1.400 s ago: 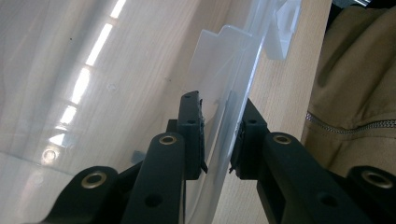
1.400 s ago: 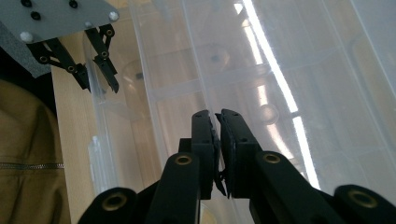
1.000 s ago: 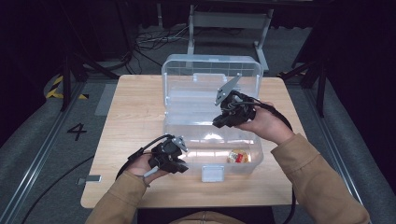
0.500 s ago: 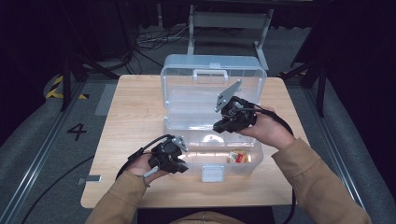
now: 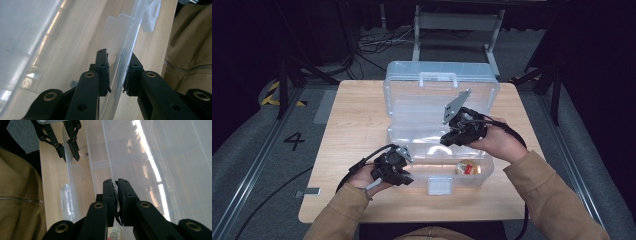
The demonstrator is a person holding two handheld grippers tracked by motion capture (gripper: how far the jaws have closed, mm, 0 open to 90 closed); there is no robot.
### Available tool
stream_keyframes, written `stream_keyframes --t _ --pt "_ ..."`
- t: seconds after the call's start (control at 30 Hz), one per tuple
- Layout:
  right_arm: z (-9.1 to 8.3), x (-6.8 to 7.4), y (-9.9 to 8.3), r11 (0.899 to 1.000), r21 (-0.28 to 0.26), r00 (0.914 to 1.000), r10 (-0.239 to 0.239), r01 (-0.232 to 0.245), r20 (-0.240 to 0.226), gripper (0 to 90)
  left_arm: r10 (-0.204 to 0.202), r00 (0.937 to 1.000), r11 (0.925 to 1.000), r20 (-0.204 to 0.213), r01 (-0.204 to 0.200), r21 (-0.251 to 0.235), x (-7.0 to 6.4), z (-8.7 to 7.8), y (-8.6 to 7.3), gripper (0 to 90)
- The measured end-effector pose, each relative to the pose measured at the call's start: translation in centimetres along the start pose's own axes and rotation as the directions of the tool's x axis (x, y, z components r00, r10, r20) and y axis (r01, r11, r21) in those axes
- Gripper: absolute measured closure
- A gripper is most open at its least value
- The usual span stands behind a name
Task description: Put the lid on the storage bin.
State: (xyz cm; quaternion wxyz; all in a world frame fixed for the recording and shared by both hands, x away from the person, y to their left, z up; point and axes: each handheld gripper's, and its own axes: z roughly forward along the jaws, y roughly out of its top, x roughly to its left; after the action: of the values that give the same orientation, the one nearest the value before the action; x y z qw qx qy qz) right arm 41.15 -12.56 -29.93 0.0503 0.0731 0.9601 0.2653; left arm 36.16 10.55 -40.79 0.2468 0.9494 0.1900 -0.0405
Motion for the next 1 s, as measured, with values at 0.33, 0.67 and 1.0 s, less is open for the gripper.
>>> stream_keyframes --t 0.33,0.67,1.0 --pt "0.16 0.21 -0.15 1.0 0.003 0.9999 -0.008 0.008 -0.013 85.7 -0.002 1.0 1.0 -0.001 0.002 0.001 0.0 -0.01 0.0 76.8" --pt "0.32 0.53 -0.22 1.0 0.014 0.9997 -0.016 0.017 -0.02 86.0 0.003 1.0 1.0 -0.003 -0.003 0.001 0.01 -0.02 0.0 76.8" --pt "0.31 0.55 -0.31 1.0 0.012 0.9998 -0.008 0.008 -0.02 86.1 -0.005 1.0 1.0 -0.003 0.005 -0.001 -0.04 -0.01 -0.02 76.8"
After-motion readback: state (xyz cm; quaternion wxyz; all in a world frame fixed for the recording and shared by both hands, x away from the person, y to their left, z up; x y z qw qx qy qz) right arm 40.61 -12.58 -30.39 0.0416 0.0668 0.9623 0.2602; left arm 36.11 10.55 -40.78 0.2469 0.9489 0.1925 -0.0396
